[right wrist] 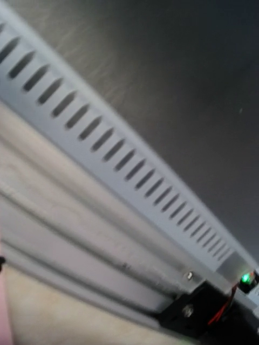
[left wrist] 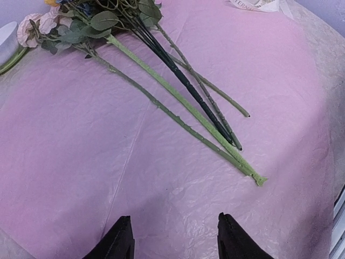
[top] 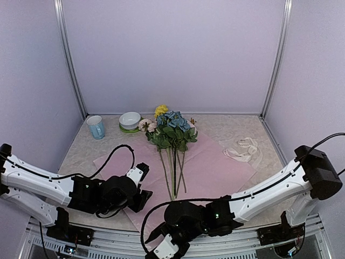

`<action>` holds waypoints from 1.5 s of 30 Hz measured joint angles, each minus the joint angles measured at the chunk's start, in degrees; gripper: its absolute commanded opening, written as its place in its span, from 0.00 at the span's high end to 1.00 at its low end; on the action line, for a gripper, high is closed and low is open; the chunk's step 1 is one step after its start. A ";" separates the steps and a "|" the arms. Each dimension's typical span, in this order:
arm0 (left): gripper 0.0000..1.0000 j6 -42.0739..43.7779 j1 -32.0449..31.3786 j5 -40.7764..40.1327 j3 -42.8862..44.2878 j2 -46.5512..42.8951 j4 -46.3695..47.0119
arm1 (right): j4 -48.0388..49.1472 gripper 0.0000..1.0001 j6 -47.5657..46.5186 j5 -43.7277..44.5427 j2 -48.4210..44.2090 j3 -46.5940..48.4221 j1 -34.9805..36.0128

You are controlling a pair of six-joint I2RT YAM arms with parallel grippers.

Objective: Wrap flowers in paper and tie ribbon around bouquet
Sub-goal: Pick up the bottom corner of the flattened wrapping paper from the center of the board.

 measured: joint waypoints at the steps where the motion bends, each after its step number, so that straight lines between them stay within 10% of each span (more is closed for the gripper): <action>1: 0.47 -0.31 0.04 -0.39 0.02 -0.17 -0.33 | -0.46 0.33 0.24 0.42 0.74 0.70 0.66; 27: 0.43 -1.14 -1.75 -1.97 2.69 0.22 -5.14 | -3.80 0.67 3.67 20.17 8.17 4.26 3.02; 39: 0.43 -1.11 -3.48 -3.17 4.17 1.01 -6.14 | -7.19 0.57 8.46 19.96 6.14 2.73 1.79; 45: 0.43 -1.09 -3.96 -3.85 4.20 1.66 -7.26 | -9.64 0.67 11.43 16.57 6.12 3.74 1.44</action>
